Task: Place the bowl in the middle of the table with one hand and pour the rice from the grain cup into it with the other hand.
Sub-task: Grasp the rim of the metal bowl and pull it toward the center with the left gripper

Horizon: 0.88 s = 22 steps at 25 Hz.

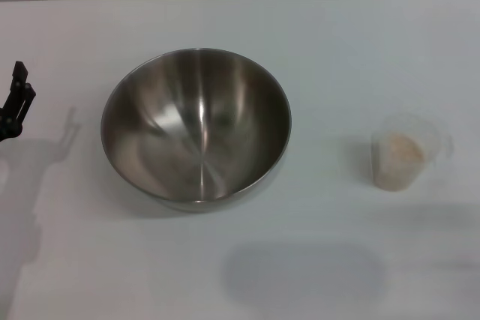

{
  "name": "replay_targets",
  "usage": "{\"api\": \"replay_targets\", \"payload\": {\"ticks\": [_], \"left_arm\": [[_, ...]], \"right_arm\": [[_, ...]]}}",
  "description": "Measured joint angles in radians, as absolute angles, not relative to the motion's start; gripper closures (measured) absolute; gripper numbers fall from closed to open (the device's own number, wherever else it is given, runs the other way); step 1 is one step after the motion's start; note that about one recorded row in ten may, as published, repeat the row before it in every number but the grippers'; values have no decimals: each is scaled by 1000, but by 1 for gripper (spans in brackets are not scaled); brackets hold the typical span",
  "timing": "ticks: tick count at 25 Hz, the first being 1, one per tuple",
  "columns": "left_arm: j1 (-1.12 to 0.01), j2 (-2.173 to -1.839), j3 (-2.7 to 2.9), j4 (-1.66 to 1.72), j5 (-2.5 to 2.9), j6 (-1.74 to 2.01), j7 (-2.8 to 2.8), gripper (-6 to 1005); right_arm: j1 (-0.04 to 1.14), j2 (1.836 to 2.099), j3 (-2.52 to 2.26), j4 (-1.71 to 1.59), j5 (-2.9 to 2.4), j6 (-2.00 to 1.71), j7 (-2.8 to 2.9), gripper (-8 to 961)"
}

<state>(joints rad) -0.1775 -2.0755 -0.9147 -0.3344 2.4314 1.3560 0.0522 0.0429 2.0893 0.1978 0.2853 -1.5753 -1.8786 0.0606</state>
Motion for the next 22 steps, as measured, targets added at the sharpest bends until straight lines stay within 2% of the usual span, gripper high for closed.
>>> {"api": "replay_targets", "payload": {"ticks": [13,22], "left_arm": [[-177,-2074,-925,-349,2431,1357,5,167],[-182,-2051,-957,-449,2441,1343,-74,169]], "right_arm": [[50,2089,193,285,-1575,-1870,61,128],[53,2089,186,287,-1575,-1874,60,128]]}}
